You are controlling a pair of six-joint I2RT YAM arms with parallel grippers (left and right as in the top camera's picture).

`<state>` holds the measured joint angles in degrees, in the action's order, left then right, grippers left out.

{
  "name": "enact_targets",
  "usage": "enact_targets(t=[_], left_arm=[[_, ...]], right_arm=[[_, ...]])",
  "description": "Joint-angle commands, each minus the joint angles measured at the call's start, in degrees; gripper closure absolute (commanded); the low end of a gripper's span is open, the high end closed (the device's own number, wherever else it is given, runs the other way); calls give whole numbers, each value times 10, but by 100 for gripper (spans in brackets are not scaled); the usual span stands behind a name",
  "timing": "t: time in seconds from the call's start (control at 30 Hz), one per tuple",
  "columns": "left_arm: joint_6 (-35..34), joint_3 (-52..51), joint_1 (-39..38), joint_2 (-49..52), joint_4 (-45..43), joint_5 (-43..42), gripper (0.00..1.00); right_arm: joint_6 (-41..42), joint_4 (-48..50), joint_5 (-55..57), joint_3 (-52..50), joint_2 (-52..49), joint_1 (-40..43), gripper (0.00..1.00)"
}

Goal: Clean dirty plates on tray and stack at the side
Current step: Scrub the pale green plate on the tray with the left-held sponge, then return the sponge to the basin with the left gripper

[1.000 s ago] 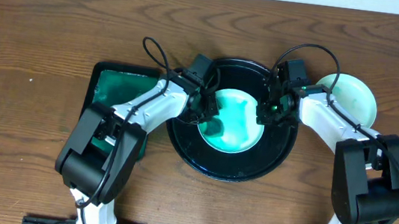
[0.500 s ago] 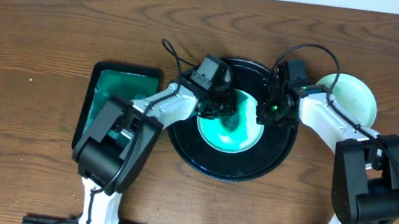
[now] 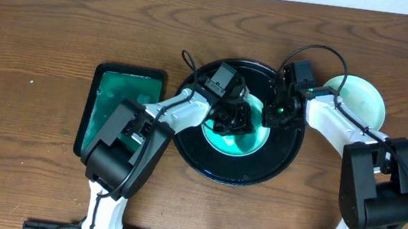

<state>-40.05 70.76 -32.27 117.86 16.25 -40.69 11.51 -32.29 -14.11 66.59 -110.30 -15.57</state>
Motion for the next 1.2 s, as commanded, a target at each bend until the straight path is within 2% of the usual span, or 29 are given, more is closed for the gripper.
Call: enact_targets(t=[0.0, 0.2, 0.27, 0.4, 0.53, 0.7, 0.73, 0.83, 0.97, 1.07, 1.13, 1.17], left_arm=[[-23, -20, 18, -5, 92, 113, 93], [-13, -20, 44, -95, 195, 328, 93], [15, -20, 49, -141, 200, 345, 93], [21, -20, 60, -230, 204, 345, 93], [64, -20, 99, -326, 230, 363, 93], [71, -24, 174, -358, 314, 517, 93], [73, -36, 210, -347, 324, 539, 93], [77, -60, 262, -312, 312, 534, 93], [103, -68, 306, -250, 299, 502, 93], [118, -68, 326, -232, 294, 456, 92], [120, -65, 335, -239, 296, 436, 87], [123, -64, 337, -245, 296, 427, 83]], right_arm=[[2, -1, 16, -11, -38, -7, 99], [2, 0, 16, -11, -38, -7, 99], [2, 0, 16, -11, -38, -7, 99], [2, 0, 16, -11, -38, -7, 99], [2, -1, 16, -11, -38, -7, 99], [1, 6, 21, -11, -38, -7, 99], [-10, 16, 20, -11, -38, -7, 99], [-45, 39, 20, -11, -38, -11, 93], [-63, 58, 20, -11, -40, -22, 76], [-78, 61, 26, -12, -49, -31, 80], [-77, 60, 36, -12, -59, -33, 99], [-71, 58, 35, -12, -62, -33, 99]])
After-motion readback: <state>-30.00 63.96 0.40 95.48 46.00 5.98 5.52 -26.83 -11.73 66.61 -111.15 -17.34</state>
